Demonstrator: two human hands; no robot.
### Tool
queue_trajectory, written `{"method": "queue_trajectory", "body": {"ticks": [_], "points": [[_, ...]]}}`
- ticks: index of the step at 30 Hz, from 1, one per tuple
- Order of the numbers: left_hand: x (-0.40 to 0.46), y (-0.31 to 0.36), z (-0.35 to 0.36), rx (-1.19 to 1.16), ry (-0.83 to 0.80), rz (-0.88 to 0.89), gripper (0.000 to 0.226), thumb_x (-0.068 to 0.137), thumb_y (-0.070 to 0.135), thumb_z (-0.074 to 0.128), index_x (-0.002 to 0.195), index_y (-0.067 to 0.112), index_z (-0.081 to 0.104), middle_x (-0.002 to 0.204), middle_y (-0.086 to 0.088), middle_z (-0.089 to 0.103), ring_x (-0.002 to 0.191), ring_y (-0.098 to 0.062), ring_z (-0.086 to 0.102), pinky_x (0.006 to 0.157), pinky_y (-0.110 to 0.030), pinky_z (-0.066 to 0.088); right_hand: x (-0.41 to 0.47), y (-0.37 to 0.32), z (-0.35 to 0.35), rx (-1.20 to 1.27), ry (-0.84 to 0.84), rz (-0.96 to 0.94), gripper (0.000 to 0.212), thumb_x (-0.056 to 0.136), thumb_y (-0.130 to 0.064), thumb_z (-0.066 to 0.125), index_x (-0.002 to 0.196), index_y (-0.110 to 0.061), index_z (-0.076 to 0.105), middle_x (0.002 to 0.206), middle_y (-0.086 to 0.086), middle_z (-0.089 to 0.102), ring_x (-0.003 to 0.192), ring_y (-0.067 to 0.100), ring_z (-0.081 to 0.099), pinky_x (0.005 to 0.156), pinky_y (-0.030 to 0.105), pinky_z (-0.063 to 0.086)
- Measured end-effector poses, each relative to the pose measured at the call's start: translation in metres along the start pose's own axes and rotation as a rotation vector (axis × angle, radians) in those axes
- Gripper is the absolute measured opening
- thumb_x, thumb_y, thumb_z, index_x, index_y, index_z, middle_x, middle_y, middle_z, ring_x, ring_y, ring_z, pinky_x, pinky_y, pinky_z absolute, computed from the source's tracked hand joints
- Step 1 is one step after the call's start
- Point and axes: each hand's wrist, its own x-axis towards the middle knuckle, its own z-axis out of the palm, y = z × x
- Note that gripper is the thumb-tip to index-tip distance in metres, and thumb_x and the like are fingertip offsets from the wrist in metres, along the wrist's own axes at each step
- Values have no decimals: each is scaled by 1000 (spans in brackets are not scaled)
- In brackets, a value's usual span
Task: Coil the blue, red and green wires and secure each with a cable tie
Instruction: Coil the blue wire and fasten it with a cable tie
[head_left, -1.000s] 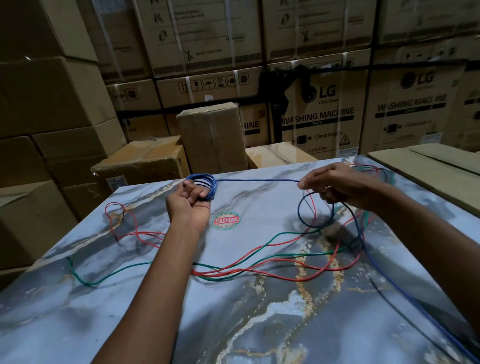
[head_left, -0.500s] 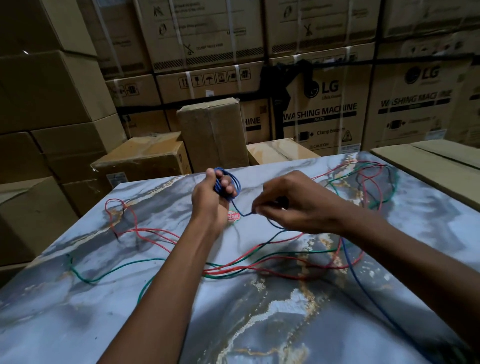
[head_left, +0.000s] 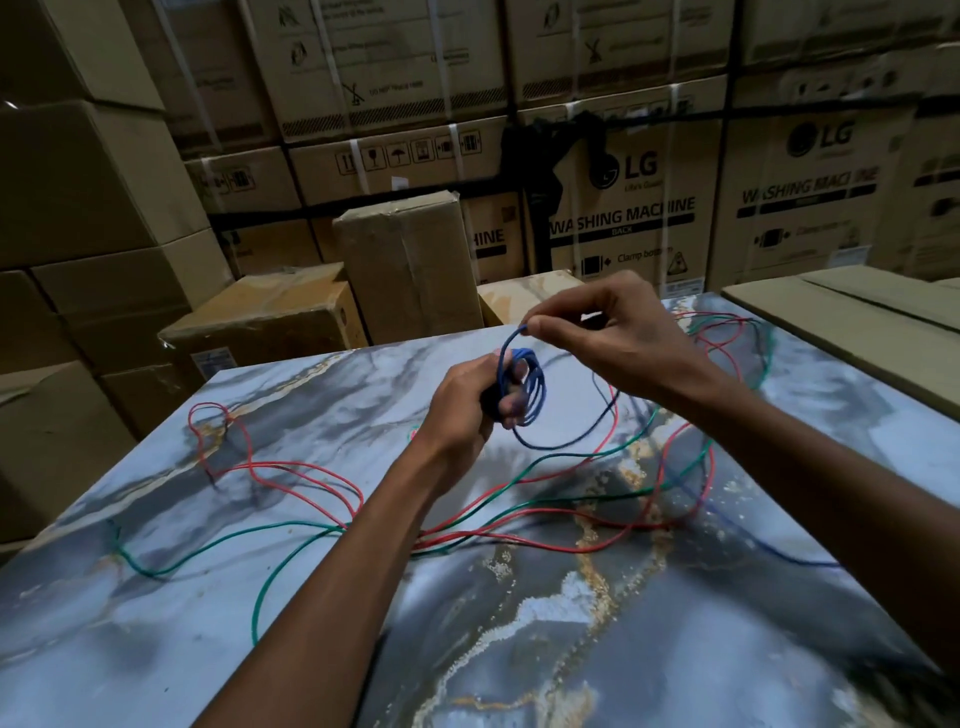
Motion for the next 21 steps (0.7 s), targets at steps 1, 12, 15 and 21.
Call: {"method": "queue_trajectory", "body": {"ticks": [1, 12, 15, 21], "points": [[0, 0, -4, 20, 2, 6, 38, 108, 21, 32, 80, 7, 54, 51, 2, 37, 49, -11, 34, 54, -25, 32, 0, 0, -2, -61, 14, -20, 13, 92, -24, 74, 91, -15, 83, 73, 0, 74, 67, 15, 65, 58, 34, 50], [-11, 18, -3, -198, -161, -164, 40, 104, 30, 38, 72, 10, 50, 50, 5, 7, 35, -6, 17, 44, -23, 30, 1, 27, -17, -123, 3, 338, 72, 71, -67, 81, 55, 0, 63, 45, 2, 44, 42, 10, 31, 42, 23, 22], [-12, 18, -4, -233, -144, -201, 39, 105, 30, 37, 73, 10, 48, 52, 5, 6, 35, -5, 18, 43, -21, 26, 0, 29, -17, -37, -30, 336, 75, 75, -62, 81, 54, 4, 52, 49, 3, 34, 44, 12, 26, 44, 24, 20], [-12, 20, -12, -468, 0, -199, 38, 94, 31, 49, 60, 14, 51, 41, 9, 19, 33, -5, 15, 38, -21, 16, -9, 17, -11, 248, -516, 469, 35, 85, -42, 77, 105, -13, 77, 83, 6, 73, 74, 15, 67, 66, 26, 52]]}}
